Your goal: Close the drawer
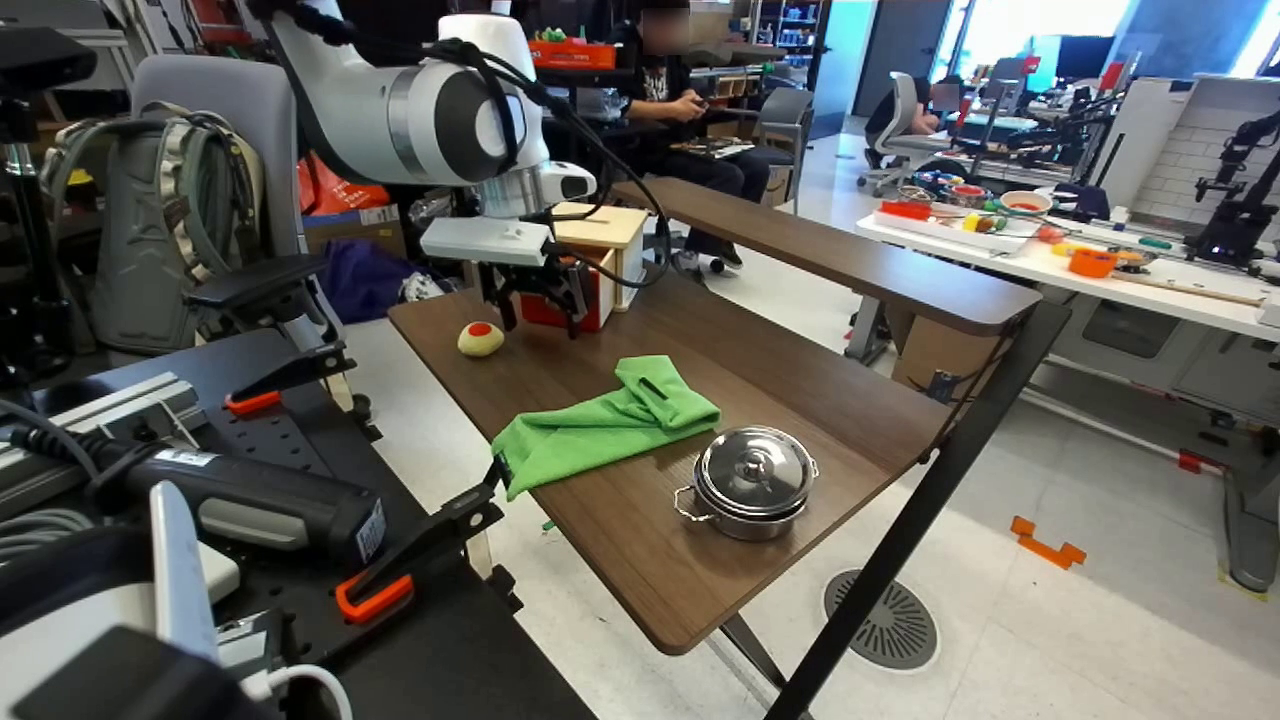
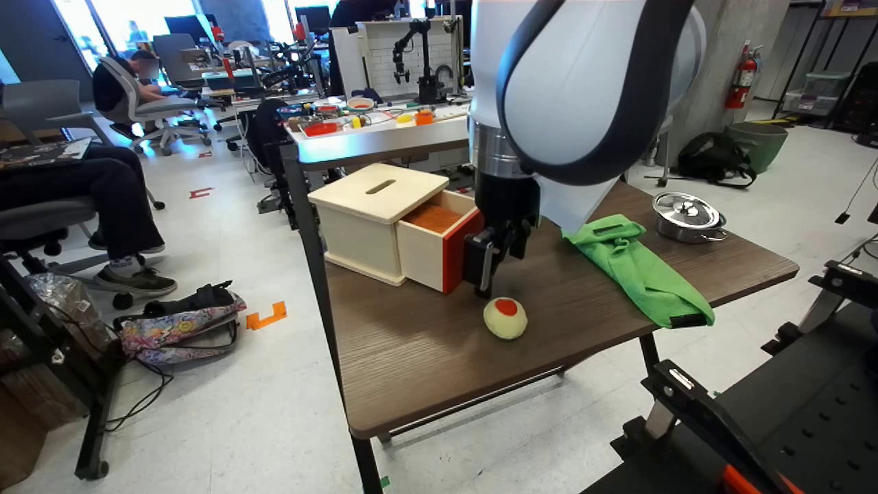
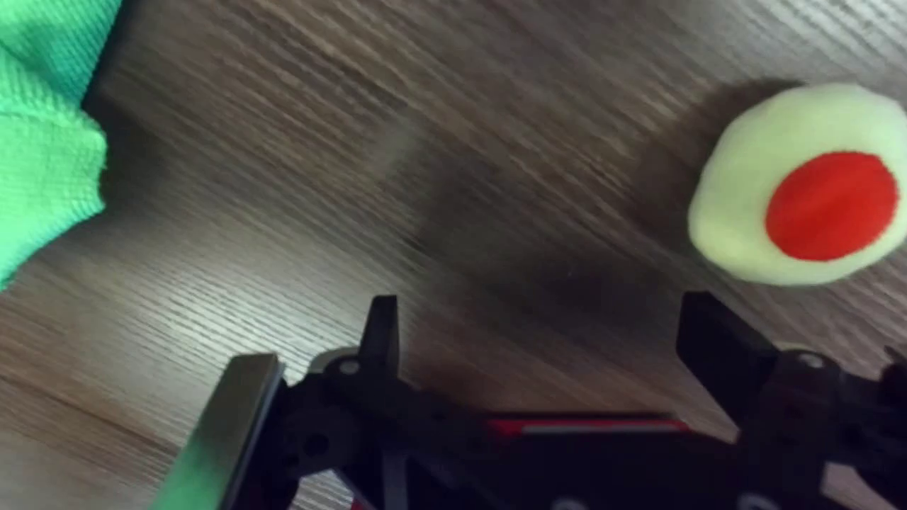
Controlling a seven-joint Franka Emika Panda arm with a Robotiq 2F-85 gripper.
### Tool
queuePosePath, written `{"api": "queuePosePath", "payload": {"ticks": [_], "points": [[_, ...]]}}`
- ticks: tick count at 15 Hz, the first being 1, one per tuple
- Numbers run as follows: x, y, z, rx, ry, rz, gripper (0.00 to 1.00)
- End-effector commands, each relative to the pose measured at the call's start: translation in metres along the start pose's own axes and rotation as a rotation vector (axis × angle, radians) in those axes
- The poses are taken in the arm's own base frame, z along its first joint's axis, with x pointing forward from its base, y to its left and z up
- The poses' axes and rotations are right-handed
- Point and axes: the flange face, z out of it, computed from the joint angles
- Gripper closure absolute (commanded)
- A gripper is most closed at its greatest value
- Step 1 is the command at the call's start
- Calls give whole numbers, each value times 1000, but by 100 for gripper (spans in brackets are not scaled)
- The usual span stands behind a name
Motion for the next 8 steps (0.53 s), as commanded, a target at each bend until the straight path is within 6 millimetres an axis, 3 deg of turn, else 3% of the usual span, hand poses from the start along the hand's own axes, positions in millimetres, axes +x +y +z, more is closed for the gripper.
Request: {"api": "queuePosePath", "payload": {"ticks": [1, 8], "points": [[4, -9, 5, -33, 93, -67, 0], [-3, -9, -20, 14, 258, -64, 0]]}}
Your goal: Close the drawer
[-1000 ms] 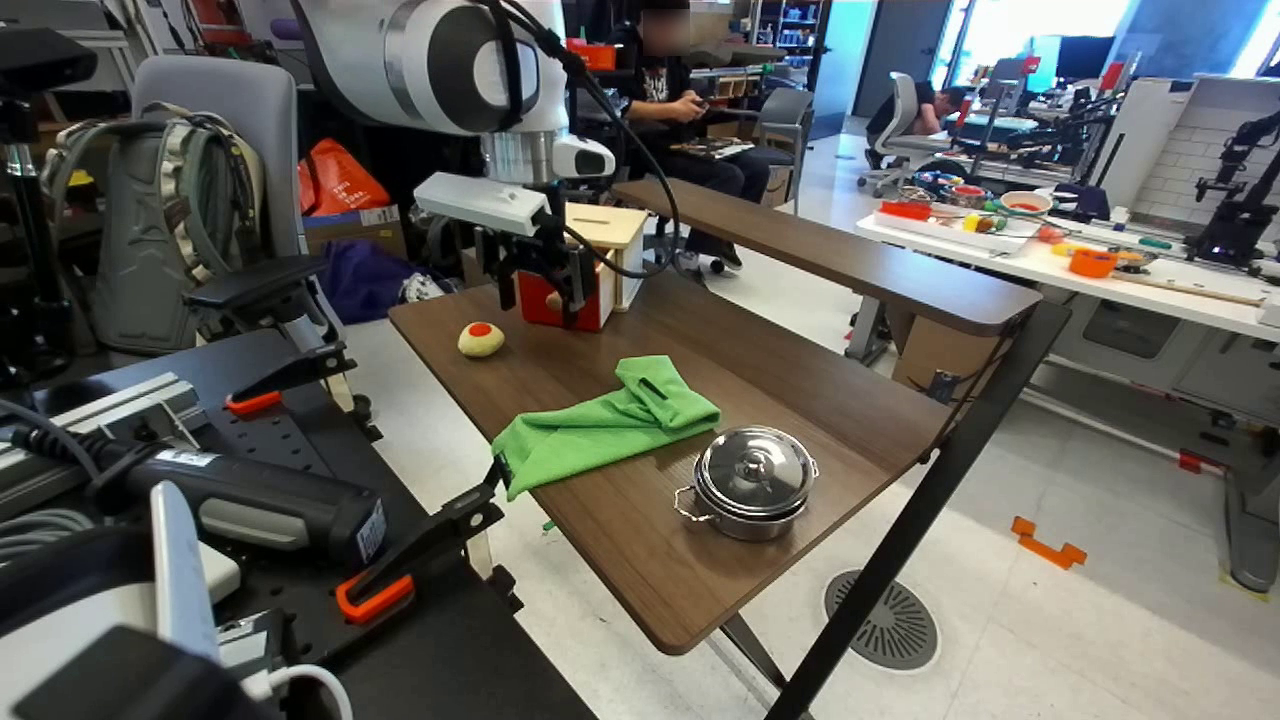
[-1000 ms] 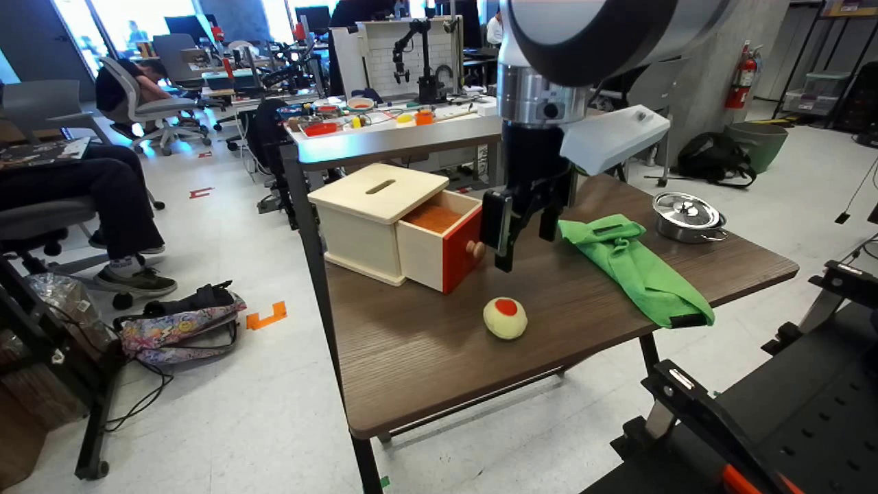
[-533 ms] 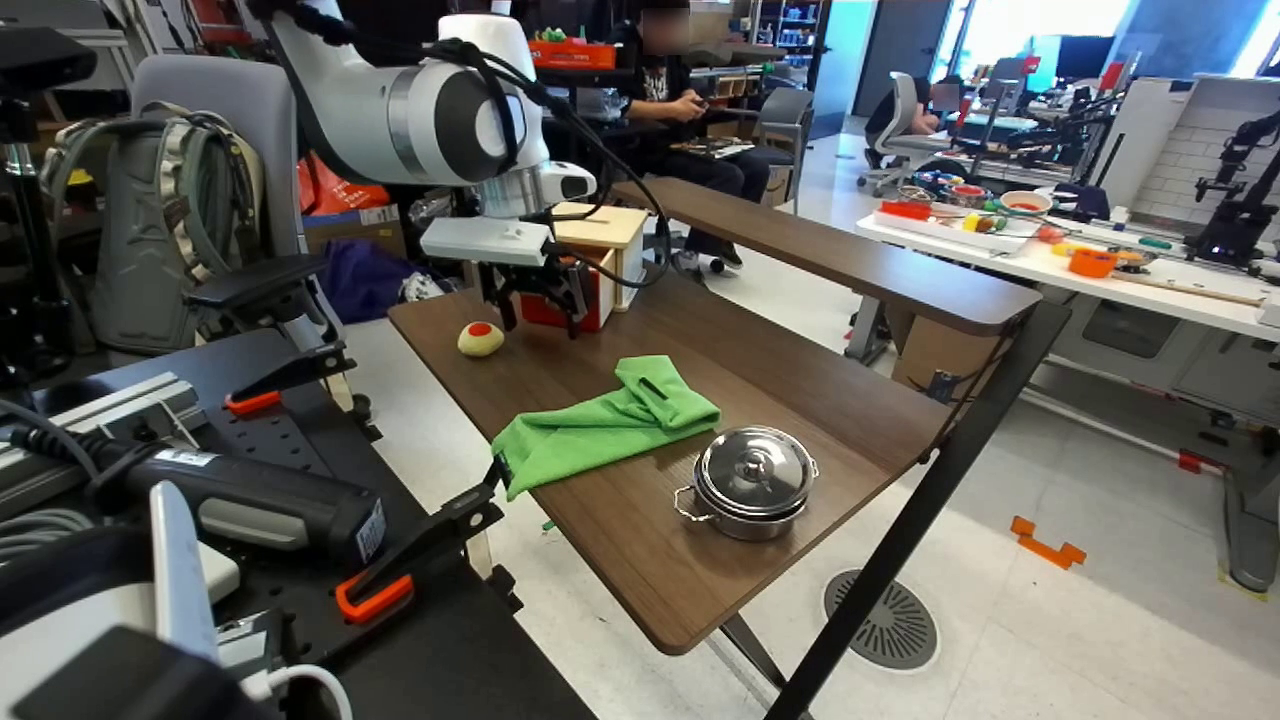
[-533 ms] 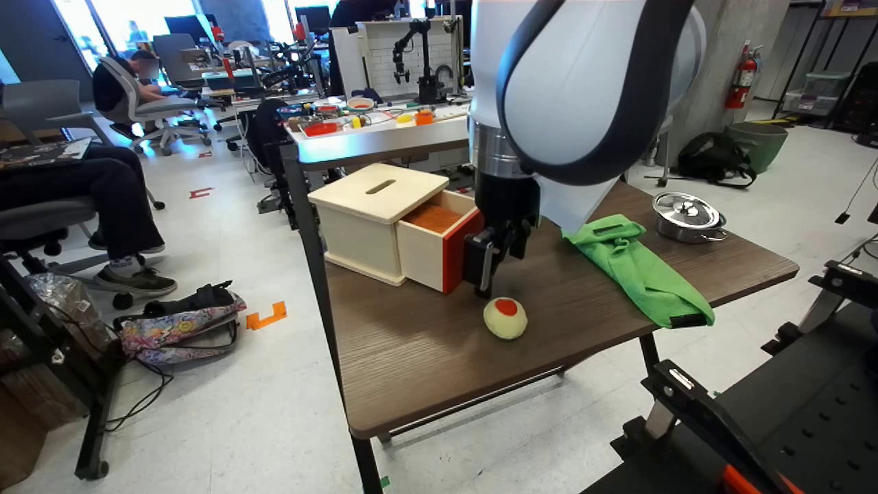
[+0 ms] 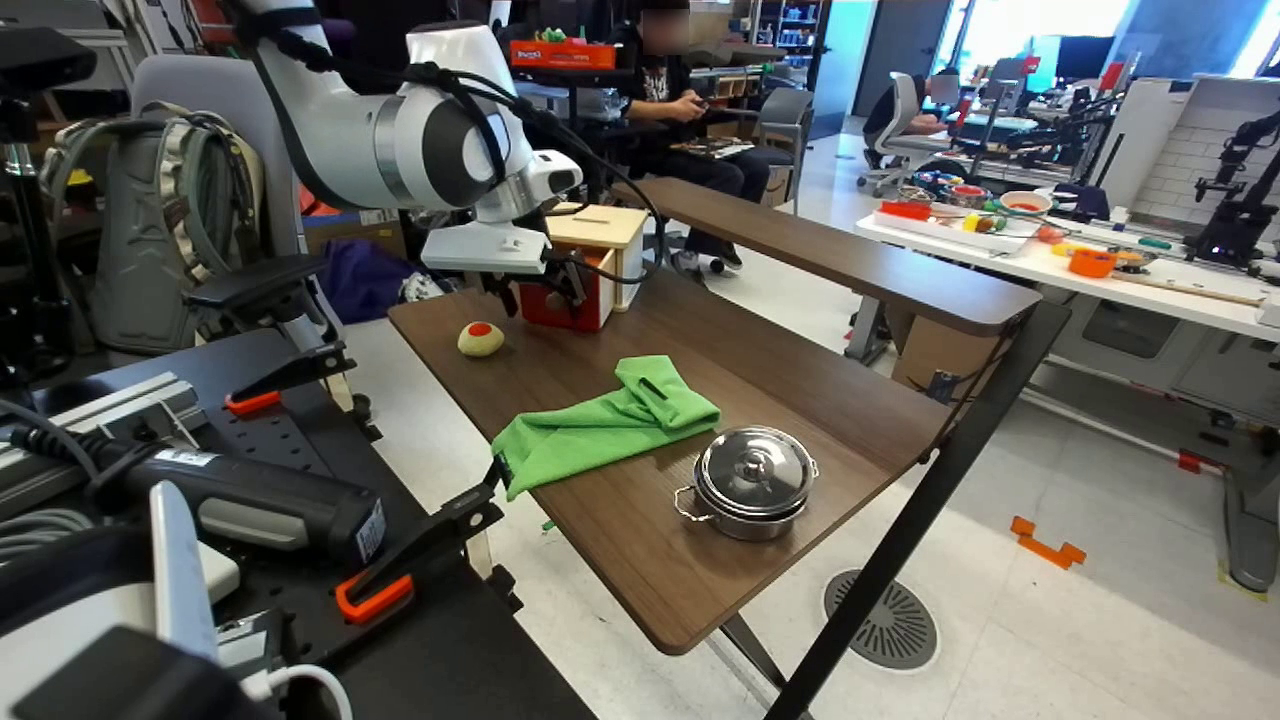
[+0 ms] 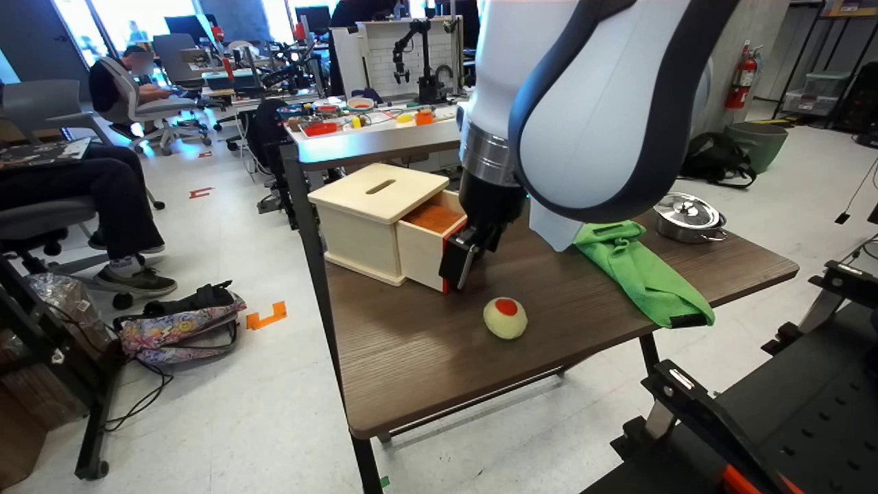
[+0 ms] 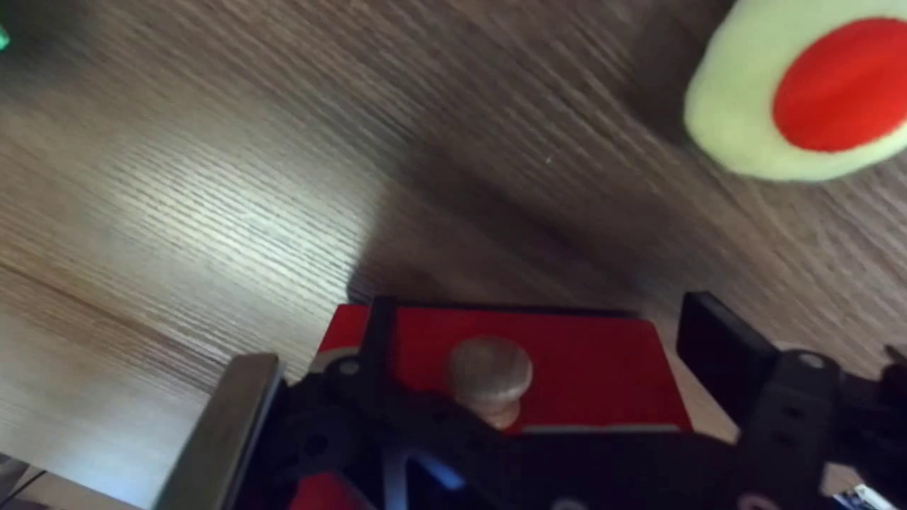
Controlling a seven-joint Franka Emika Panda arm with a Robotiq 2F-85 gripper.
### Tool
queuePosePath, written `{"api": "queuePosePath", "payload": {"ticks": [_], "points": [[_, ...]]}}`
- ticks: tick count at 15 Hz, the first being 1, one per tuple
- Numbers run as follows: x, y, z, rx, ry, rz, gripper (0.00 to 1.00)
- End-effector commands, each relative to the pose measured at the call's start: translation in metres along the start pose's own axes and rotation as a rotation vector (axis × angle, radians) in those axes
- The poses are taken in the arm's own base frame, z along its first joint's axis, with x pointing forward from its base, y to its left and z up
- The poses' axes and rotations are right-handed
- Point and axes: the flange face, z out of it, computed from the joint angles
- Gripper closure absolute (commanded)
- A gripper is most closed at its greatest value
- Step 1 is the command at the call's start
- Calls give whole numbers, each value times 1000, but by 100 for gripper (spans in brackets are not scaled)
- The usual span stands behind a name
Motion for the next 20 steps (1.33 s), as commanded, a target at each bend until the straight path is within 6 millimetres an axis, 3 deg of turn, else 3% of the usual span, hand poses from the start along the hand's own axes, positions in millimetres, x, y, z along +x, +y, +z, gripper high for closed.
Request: {"api": "queuePosePath", "payload": {"ticks": [1, 11, 20], "points": [[-6, 6, -22, 29, 90, 0, 0], [-13, 25, -34, 125, 120, 45, 0], [-15, 22, -28, 150, -47, 44, 0]]}}
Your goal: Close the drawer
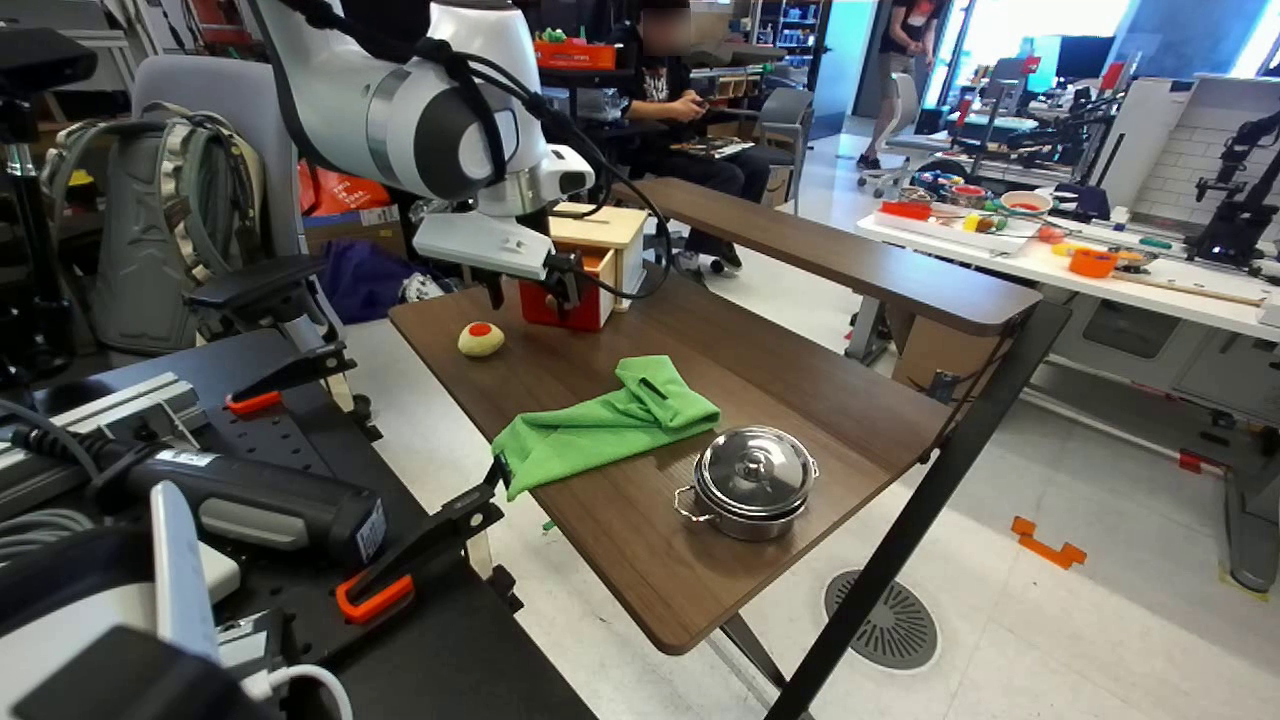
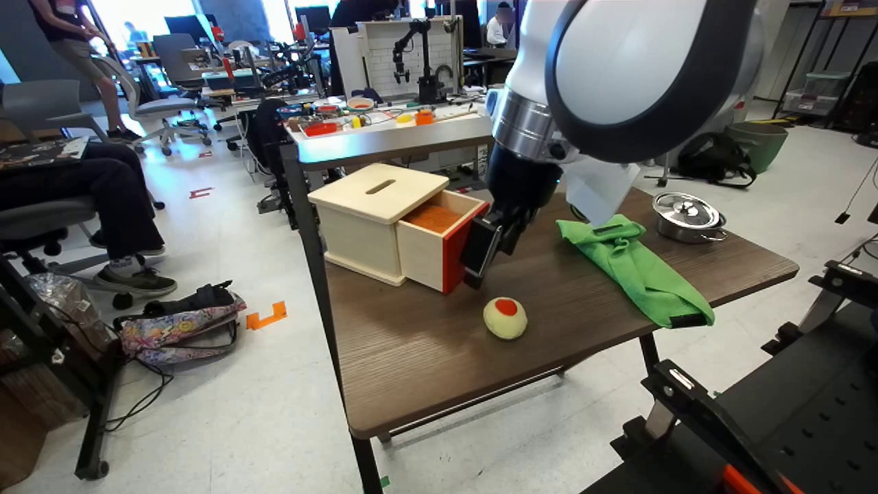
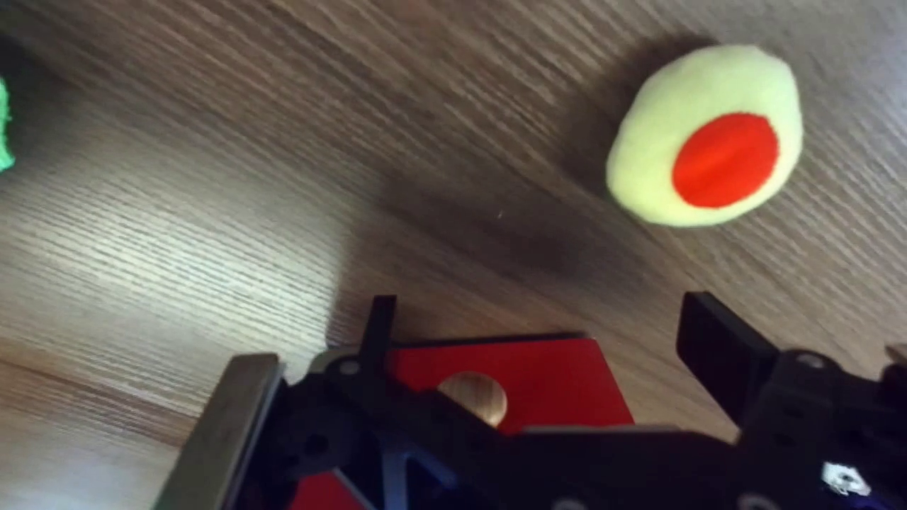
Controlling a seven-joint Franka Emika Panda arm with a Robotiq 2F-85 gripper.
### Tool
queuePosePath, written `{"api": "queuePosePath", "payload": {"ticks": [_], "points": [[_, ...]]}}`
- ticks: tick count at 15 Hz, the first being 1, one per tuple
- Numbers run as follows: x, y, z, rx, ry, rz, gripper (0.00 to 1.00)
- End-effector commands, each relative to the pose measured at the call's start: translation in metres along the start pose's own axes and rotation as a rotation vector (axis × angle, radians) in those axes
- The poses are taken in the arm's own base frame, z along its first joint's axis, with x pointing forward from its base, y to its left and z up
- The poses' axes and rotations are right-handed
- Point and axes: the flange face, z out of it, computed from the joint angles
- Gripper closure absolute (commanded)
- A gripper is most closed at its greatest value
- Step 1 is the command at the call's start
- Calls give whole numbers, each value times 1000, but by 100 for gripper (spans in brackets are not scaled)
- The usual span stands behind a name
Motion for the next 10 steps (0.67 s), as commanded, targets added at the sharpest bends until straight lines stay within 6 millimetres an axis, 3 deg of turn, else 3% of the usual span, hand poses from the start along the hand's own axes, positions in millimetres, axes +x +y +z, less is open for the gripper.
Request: {"api": "queuePosePath", "payload": {"ticks": [1, 9, 10], "points": [[7, 2, -10, -7, -22, 6, 0], [26, 16, -10, -59, 2, 44, 0], [27, 18, -8, -70, -5, 38, 25]]}}
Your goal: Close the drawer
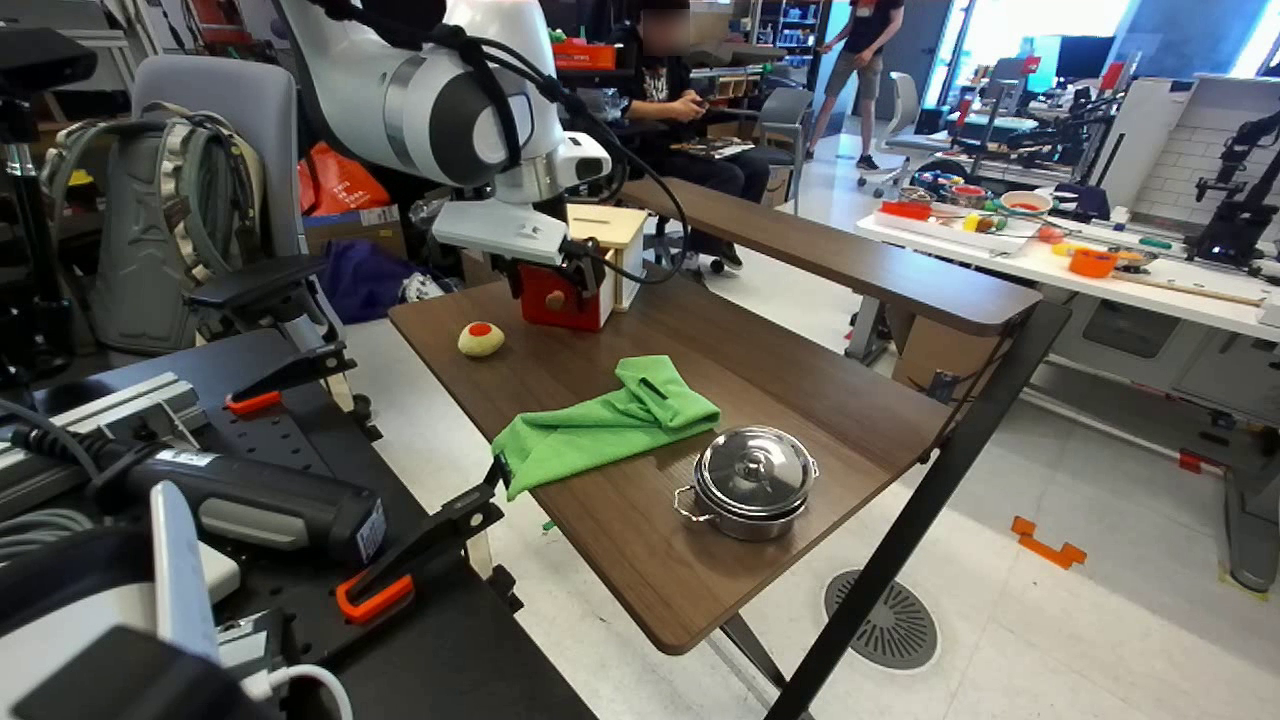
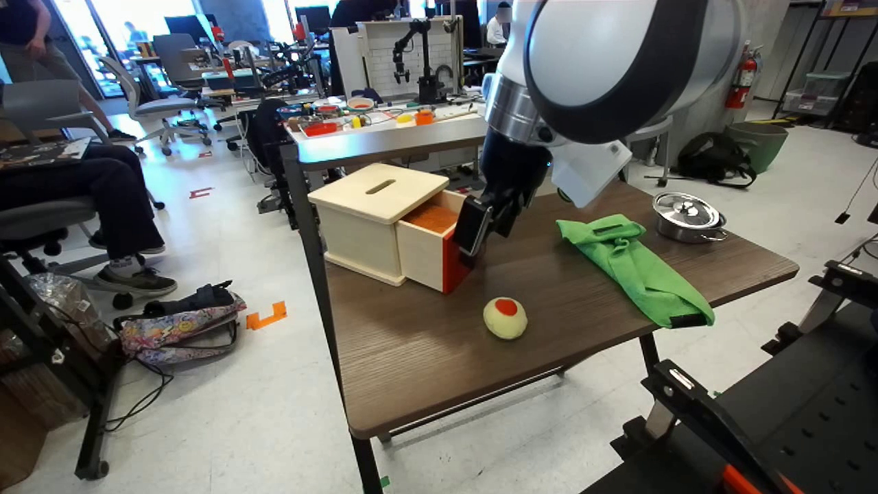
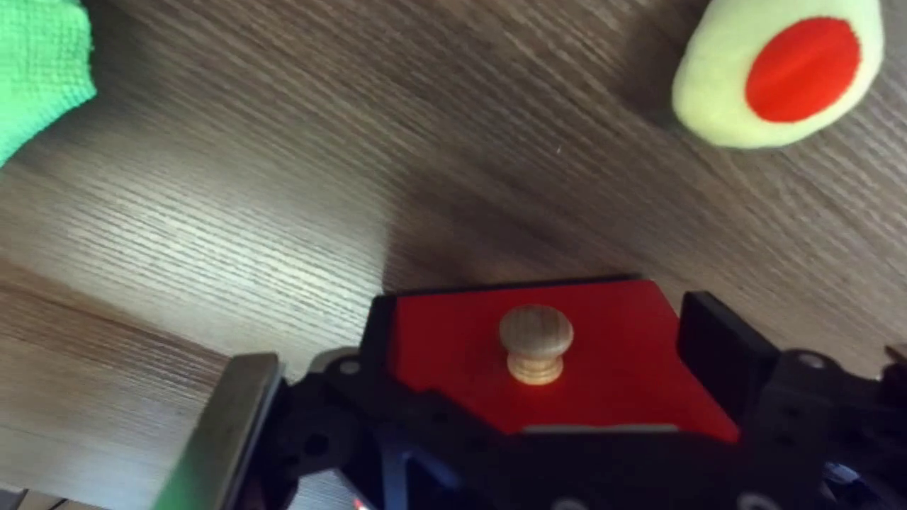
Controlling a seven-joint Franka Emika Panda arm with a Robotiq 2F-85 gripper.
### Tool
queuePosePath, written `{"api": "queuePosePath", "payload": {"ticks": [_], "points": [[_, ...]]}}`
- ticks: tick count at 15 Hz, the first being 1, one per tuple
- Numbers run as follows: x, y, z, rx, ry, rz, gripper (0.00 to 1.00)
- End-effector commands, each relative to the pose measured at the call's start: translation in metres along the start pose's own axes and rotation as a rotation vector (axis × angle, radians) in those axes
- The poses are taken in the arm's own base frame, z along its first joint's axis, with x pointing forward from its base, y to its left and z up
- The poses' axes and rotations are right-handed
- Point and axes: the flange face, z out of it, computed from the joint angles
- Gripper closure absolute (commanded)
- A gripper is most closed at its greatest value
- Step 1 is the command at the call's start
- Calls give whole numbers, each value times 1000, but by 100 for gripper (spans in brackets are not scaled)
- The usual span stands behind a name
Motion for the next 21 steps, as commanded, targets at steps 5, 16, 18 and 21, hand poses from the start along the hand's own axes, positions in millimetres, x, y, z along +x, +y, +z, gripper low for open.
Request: {"api": "queuePosePath", "payload": {"ticks": [5, 16, 18, 21], "points": [[15, 6, 5, -49, -71, -15, 58], [39, -2, 12, -54, -187, -46, 94], [45, -6, 11, -51, -196, -55, 94], [55, -11, 10, -49, -200, -68, 94]]}}
